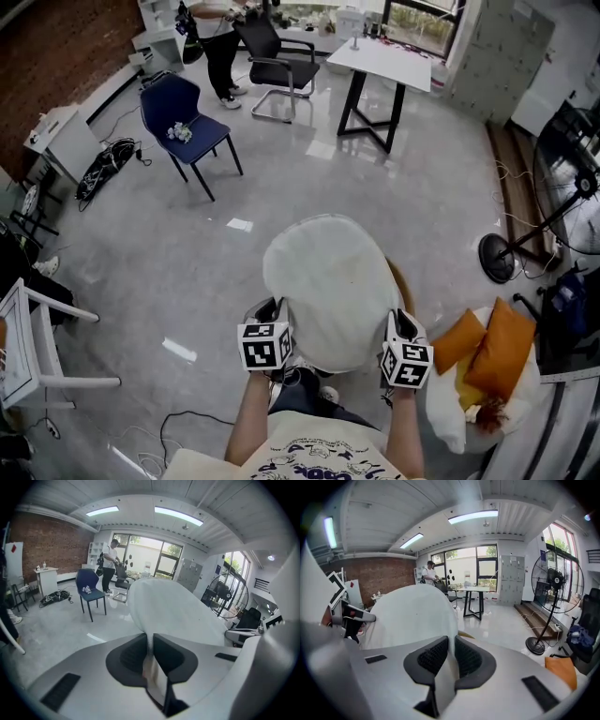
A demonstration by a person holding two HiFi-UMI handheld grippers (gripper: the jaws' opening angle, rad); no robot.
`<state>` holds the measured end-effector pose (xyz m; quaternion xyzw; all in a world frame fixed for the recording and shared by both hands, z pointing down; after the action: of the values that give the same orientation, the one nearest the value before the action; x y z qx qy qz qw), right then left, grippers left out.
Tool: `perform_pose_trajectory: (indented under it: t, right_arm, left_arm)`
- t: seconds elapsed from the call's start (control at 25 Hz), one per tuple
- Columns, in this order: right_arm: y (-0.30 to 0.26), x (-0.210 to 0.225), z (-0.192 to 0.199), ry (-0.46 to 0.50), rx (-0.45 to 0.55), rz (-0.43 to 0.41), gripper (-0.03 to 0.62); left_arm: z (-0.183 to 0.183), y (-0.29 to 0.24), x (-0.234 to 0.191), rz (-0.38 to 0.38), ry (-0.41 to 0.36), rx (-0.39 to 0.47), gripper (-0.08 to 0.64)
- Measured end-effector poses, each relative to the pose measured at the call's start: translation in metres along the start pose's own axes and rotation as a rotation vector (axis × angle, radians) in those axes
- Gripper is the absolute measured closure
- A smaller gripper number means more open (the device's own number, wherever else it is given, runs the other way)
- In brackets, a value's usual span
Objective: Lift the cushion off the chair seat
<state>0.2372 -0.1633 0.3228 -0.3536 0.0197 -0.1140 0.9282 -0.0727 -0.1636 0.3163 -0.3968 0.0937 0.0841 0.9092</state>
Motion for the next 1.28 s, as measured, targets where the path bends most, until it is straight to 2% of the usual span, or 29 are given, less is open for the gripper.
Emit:
perform_pose_trajectory:
  t: [0.56, 0.8, 1.28]
  right_arm:
    - [0.051, -0.028, 0.009, 0.022, 0.069, -0.029, 0.528]
    - [0.062, -0.034, 0.009, 0.024, 0.093, -0.04, 0.528]
    - [0.069, -0.039, 0.022, 0.048, 0.087, -0.034, 0.528]
  left_arm:
    - [0.022, 0.066, -0.004, -0.026, 0.013, 0.083, 0.506]
    - [0.025, 0.08, -0.005, -0.027, 0.028, 0.113, 0.506]
    - [0.043, 0.089, -0.007, -0.027, 0.044, 0.113, 0.506]
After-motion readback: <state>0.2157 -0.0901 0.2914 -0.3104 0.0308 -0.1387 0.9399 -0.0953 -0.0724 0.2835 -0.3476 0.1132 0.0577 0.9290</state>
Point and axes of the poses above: the fingertips, and each gripper's own axes: y backward along the fingers, x to its right, z out of its underside, the point moved 9 cm from there along y, backward along the fingers, and after that the axes turned 9 degrees about -x, right-handed, at the moved point
